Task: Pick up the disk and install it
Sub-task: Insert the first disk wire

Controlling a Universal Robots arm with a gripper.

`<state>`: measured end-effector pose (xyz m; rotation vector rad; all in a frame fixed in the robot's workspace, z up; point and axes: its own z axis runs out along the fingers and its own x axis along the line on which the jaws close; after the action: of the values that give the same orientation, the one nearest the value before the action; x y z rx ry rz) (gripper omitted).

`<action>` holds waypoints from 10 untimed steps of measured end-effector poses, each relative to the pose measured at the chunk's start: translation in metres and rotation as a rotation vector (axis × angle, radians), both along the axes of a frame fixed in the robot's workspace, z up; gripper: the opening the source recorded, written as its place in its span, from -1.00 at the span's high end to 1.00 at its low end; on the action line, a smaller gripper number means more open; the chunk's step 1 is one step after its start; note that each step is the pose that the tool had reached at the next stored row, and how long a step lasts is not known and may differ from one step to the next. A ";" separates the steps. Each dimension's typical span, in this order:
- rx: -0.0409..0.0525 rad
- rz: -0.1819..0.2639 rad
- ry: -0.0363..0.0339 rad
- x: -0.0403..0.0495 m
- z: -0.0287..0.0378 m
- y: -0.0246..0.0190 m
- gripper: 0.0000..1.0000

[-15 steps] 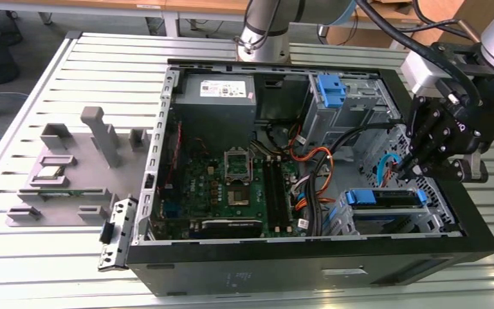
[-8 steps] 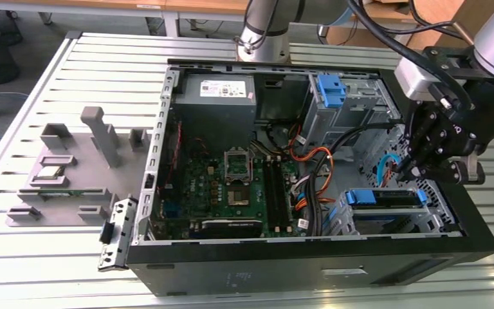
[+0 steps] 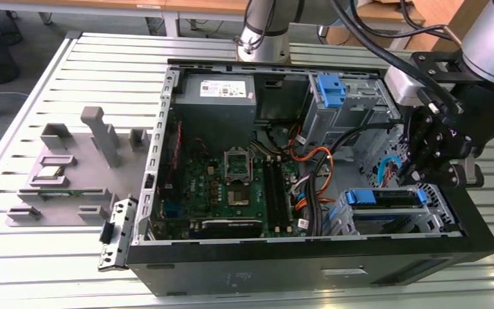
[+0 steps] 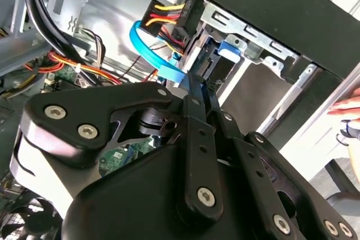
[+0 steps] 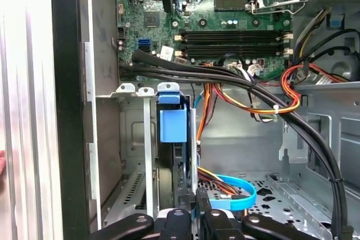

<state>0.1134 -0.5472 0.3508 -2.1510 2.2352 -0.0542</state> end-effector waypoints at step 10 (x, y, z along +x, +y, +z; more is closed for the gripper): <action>-0.0044 0.007 -0.0259 -0.0107 -0.0060 -0.0030 0.68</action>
<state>0.1027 -0.5502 0.3448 -2.1472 2.2161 -0.0864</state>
